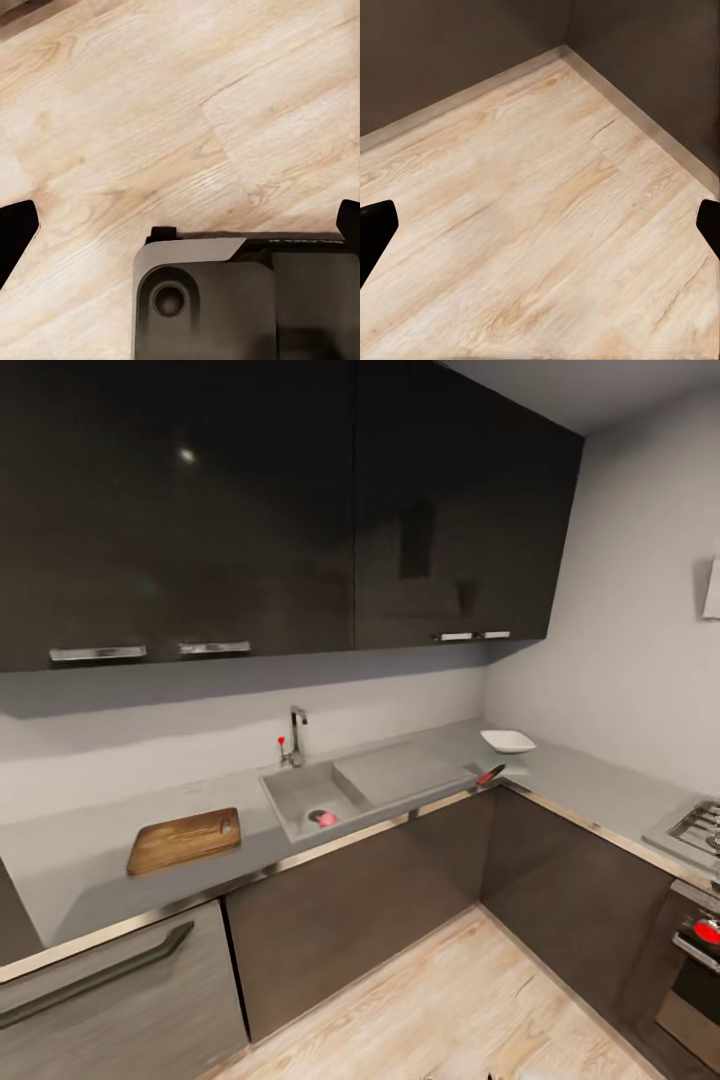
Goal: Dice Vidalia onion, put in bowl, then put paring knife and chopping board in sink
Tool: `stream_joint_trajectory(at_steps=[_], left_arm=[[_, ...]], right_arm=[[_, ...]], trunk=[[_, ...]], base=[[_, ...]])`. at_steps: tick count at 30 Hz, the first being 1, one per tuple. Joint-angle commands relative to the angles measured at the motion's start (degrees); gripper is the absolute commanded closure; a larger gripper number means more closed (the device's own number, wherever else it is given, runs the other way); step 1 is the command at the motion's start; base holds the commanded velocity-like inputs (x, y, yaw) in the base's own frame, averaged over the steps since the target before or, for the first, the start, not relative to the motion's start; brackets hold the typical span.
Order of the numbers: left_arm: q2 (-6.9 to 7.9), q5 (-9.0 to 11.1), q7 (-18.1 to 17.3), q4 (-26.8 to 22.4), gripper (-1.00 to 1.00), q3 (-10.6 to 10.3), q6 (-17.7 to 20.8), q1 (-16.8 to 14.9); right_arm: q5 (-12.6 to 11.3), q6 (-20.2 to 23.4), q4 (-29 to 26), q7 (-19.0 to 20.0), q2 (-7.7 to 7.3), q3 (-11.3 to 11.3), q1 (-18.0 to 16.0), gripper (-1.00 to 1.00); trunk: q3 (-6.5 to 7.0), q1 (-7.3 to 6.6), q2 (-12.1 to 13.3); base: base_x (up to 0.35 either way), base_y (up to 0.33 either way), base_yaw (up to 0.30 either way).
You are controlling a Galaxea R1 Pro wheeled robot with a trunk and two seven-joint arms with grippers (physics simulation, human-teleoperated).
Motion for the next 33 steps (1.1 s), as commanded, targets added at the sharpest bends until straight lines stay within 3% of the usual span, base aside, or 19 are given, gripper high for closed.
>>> stream_joint_trajectory(at_steps=[1, 33], left_arm=[[0.00, 0.06, -0.03, 0.03, -1.00, 0.05, -0.03, 0.01], [-0.08, 0.05, -0.04, 0.17, -1.00, -0.10, -0.03, 0.01]], right_arm=[[0.42, -0.21, 0.06, 0.03, 0.07, -0.46, -0.04, -1.00], [0.51, -0.14, 0.14, 0.03, 0.07, -0.46, -0.04, -1.00]], trunk=[[-0.02, 0.02, -0.04], [-0.02, 0.02, -0.04]], base=[[0.000, 0.265, -0.296], [0.000, 0.015, -0.296]])
